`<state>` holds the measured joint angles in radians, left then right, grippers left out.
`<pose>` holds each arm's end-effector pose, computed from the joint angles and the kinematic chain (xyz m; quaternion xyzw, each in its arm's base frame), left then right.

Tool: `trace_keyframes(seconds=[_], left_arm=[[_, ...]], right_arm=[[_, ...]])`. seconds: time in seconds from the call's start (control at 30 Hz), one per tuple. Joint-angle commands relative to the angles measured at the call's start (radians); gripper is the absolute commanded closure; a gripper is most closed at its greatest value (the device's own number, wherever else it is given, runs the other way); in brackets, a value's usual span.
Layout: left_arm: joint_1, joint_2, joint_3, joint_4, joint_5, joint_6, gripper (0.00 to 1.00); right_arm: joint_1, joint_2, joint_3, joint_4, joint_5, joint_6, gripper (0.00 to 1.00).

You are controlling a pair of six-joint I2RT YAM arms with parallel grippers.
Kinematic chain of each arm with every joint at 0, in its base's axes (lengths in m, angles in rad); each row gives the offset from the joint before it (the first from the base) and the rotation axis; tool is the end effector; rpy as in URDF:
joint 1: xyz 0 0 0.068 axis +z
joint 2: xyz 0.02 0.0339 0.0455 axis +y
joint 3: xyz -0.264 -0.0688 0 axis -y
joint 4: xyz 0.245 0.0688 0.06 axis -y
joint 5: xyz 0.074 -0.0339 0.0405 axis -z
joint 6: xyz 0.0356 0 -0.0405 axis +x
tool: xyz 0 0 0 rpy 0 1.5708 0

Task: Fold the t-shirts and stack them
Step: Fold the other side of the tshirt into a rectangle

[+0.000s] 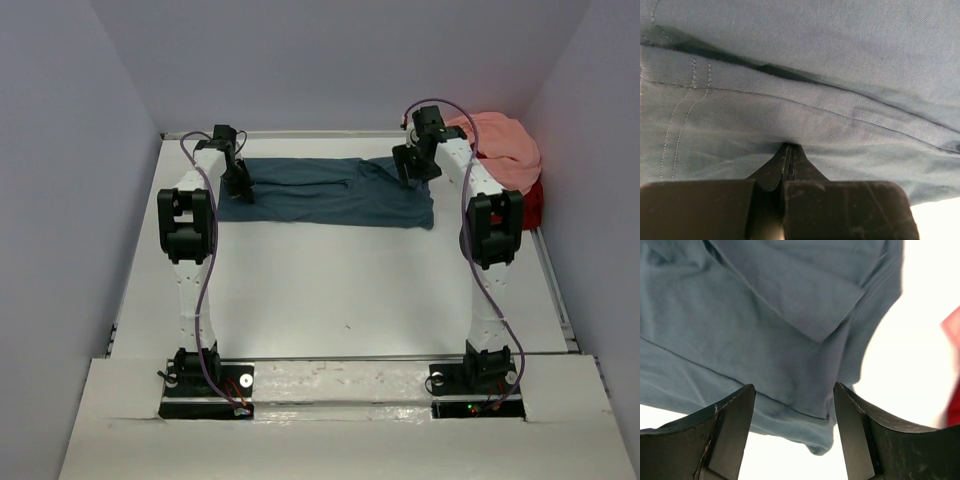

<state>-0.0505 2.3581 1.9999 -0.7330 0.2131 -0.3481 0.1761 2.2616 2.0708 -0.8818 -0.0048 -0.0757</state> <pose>0.5067 -0.0331 0.1736 -0.1182 0.9589 -0.1480 0.2110 0.4849 0.0865 0.2331 -0.1223 0.9614 0.0147 0.2461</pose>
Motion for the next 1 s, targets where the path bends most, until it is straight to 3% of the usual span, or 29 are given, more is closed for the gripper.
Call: trace_keyframes(seconds=[0.0, 0.4, 0.73, 0.97], left_arm=[[-0.005, 0.010, -0.001, -0.060, -0.020, 0.037, 1.00], [-0.006, 0.024, 0.031, -0.062, -0.004, 0.026, 1.00], [-0.006, 0.035, 0.042, -0.063, -0.006, 0.026, 1.00], [-0.006, 0.043, 0.054, -0.068, -0.003, 0.027, 1.00]], right_arm=[[-0.006, 0.012, 0.089, 0.003, 0.064, -0.053, 0.30], [0.003, 0.093, 0.155, 0.006, 0.100, -0.053, 0.44], [0.022, 0.147, 0.195, 0.006, 0.117, -0.056, 0.49], [0.031, 0.171, 0.218, 0.020, 0.137, -0.055, 0.62]])
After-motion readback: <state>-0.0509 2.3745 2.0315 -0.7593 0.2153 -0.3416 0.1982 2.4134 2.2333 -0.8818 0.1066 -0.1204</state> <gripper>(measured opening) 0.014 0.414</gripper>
